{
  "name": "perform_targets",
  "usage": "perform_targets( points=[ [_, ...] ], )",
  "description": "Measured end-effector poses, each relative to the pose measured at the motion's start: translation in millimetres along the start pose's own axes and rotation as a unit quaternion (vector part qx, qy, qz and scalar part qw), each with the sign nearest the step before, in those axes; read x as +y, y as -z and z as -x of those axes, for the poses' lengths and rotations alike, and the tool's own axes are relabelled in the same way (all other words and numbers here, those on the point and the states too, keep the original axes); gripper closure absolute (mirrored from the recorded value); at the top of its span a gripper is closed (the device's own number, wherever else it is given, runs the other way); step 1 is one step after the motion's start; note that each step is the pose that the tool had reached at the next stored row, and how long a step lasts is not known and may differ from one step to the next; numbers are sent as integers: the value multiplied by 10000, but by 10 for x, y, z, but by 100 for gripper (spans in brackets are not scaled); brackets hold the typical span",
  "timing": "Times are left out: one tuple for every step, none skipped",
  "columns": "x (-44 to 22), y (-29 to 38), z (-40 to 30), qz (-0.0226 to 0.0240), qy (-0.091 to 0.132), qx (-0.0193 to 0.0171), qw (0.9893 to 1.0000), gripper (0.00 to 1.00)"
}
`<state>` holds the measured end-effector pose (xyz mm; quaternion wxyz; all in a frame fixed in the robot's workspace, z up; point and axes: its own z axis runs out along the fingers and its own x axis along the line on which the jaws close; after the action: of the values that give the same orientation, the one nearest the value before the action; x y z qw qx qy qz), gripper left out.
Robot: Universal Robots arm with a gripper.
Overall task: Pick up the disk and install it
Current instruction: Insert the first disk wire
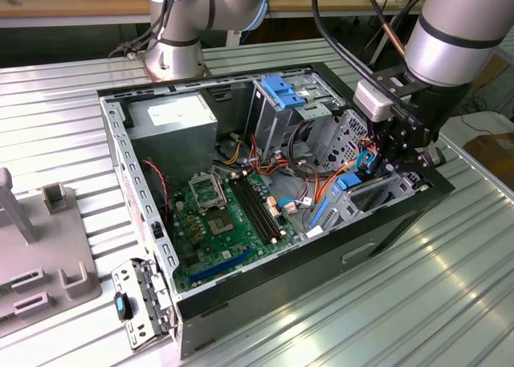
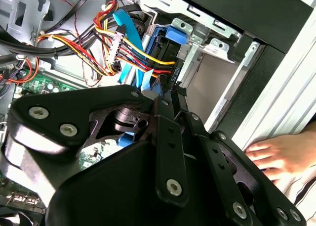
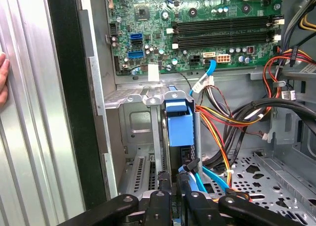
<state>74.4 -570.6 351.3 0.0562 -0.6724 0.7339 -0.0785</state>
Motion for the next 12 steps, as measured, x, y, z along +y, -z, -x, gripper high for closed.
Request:
perform_targets(
  points=[
    [0,1,-1,-2,3,18,10000,82],
    [0,1,0,-4,9,47,10000,82],
    [0,0,-1,-6,14,72,10000,82],
    [0,2,0,-9,20,105,9999,82],
    [3,2,0,-15,26,141,9999,82],
    [3,0,0,-18,27,145,9999,82],
    [5,-11,2,-22,31,69,10000,82],
    [6,-14,3,-25,29,2,10000,82],
    [7,-14,4,-24,20,-55,10000,82],
    [7,-18,10,-24,20,-71,10000,82],
    [9,-24,29,-25,33,-73,10000,82],
    [14,-31,51,-26,43,-76,10000,82]
  ],
)
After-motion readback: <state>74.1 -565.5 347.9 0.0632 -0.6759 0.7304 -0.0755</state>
